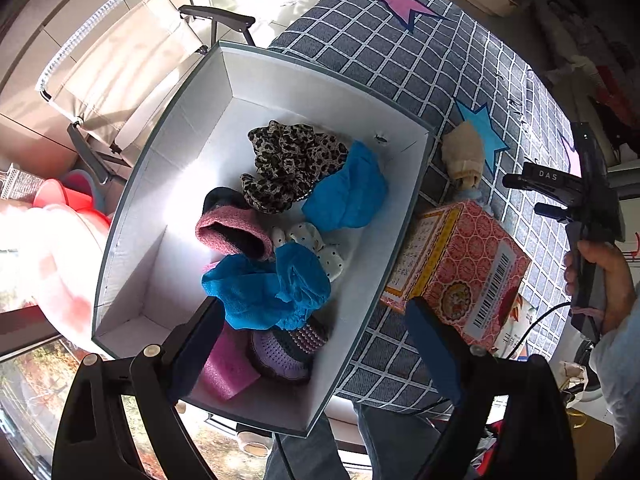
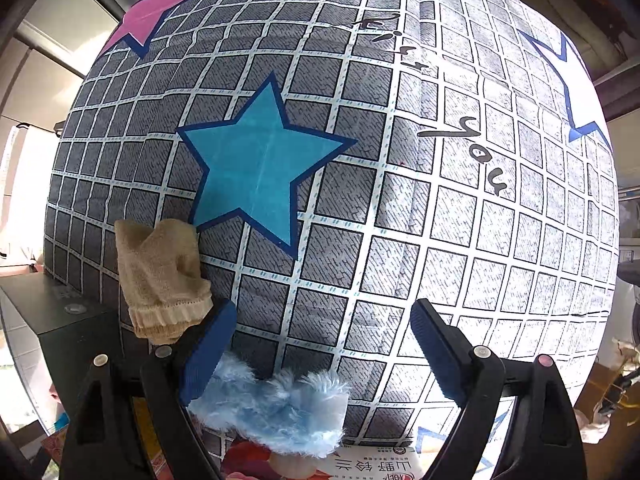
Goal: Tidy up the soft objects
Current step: 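Move both grippers back to the pile of soft items, then grasp the fluffy light-blue boa with the right gripper while the left reaches the beige mitten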
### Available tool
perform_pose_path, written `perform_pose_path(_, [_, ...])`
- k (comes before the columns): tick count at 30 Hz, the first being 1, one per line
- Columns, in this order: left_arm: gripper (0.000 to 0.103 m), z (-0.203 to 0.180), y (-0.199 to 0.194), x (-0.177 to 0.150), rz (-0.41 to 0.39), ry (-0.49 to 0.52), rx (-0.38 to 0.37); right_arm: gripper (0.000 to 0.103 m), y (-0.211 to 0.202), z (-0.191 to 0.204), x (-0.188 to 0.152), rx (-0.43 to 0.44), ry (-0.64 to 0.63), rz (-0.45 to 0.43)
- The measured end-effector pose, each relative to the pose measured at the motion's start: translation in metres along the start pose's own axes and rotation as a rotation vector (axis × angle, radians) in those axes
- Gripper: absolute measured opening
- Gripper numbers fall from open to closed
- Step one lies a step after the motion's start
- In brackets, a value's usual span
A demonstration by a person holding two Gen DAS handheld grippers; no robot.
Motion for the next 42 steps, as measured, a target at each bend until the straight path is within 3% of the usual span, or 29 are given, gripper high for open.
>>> perform_pose_path(3, [0.093, -0.007, -0.002, 0.007, -0.004, 0.018, -0.003, 0.090, 0.006, 0.016, -0.025, 0.112, -0.094, 0.093])
perform_pose_path(5, [0.093, -0.010, -0.004, 0.011, -0.007, 0.026, 0.001, 0.090, 0.016, 0.033, -0.042, 0.128, -0.185, 0.150])
perform_pose_path(8, [0.094, -0.013, -0.008, 0.014, -0.015, 0.038, 0.009, 0.090, 0.036, 0.053, -0.060, 0.086, -0.301, 0.216])
perform_pose_path(11, [0.094, -0.014, -0.015, 0.017, -0.024, 0.042, 0.015, 0.090, 0.052, 0.057, -0.069, 0.044, -0.331, 0.259])
perform_pose_path(17, [0.094, -0.023, -0.024, 0.026, -0.031, 0.045, 0.004, 0.089, 0.048, 0.048, -0.074, -0.007, -0.341, 0.223])
perform_pose_path(19, [0.094, -0.030, -0.026, 0.029, -0.036, 0.057, 0.004, 0.067, 0.043, 0.038, -0.078, 0.014, -0.310, 0.204])
perform_pose_path(20, [0.094, -0.035, -0.027, 0.030, -0.035, 0.063, -0.002, 0.062, 0.039, 0.034, -0.079, 0.031, -0.293, 0.197])
perform_pose_path(21, [0.094, -0.039, -0.027, 0.032, -0.032, 0.066, -0.010, 0.049, 0.036, 0.028, -0.079, 0.058, -0.279, 0.194])
perform_pose_path(23, [0.094, -0.049, -0.028, 0.035, -0.024, 0.076, -0.023, 0.043, 0.028, 0.020, -0.077, 0.072, -0.270, 0.180])
perform_pose_path(27, [0.094, -0.072, -0.033, 0.045, -0.024, 0.102, -0.040, 0.034, 0.008, -0.016, -0.075, 0.098, -0.233, 0.142])
perform_pose_path(35, [0.094, -0.133, -0.037, 0.082, -0.033, 0.127, -0.085, 0.034, -0.034, -0.121, -0.069, 0.096, -0.022, 0.058])
perform_pose_path(40, [0.094, -0.174, -0.003, 0.104, 0.029, 0.135, -0.051, 0.034, -0.055, -0.190, -0.062, 0.074, 0.102, 0.026])
perform_pose_path(42, [0.094, -0.186, 0.017, 0.112, 0.059, 0.134, -0.013, 0.034, -0.058, -0.213, -0.061, 0.107, 0.149, 0.028])
Point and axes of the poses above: each gripper's, at about its wrist camera, not at the fingertips, and y roughly the way its jaws point, z to its left, x to its top, the point moved 5 cm from there along y, roughly the way its jaws point, and after that the axes turned 7 degrees about x, right-handed, at the moved point
